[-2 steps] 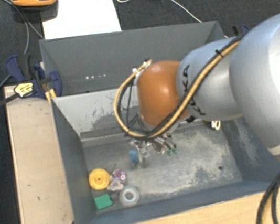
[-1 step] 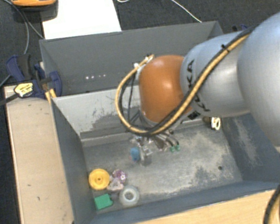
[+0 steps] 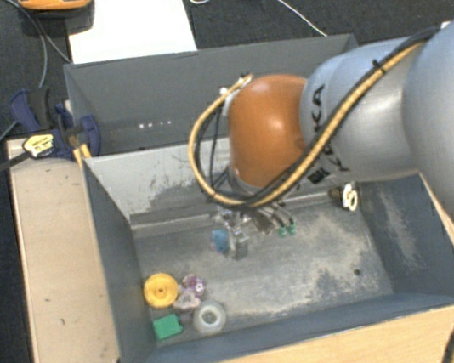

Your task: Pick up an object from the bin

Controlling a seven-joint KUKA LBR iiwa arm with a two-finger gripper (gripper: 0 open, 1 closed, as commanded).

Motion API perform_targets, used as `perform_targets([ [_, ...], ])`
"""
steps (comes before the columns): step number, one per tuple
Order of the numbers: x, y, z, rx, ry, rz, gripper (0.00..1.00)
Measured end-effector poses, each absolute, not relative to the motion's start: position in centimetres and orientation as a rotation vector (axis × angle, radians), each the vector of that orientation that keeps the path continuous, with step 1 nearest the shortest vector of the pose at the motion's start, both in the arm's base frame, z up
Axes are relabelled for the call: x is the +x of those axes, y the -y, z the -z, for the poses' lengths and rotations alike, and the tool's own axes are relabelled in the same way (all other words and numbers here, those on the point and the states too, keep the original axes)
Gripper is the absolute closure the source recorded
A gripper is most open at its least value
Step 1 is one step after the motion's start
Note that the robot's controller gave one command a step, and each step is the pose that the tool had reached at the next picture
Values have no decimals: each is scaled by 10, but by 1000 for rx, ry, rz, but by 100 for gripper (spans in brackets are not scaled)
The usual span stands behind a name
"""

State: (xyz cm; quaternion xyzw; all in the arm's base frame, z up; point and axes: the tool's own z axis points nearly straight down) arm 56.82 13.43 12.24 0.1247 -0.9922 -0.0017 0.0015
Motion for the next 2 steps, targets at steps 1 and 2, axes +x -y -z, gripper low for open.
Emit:
perform_targets([
  [1, 569, -135, -145, 392, 3118, 6, 100],
  [2, 570, -135, -160, 391, 3120, 6, 100],
])
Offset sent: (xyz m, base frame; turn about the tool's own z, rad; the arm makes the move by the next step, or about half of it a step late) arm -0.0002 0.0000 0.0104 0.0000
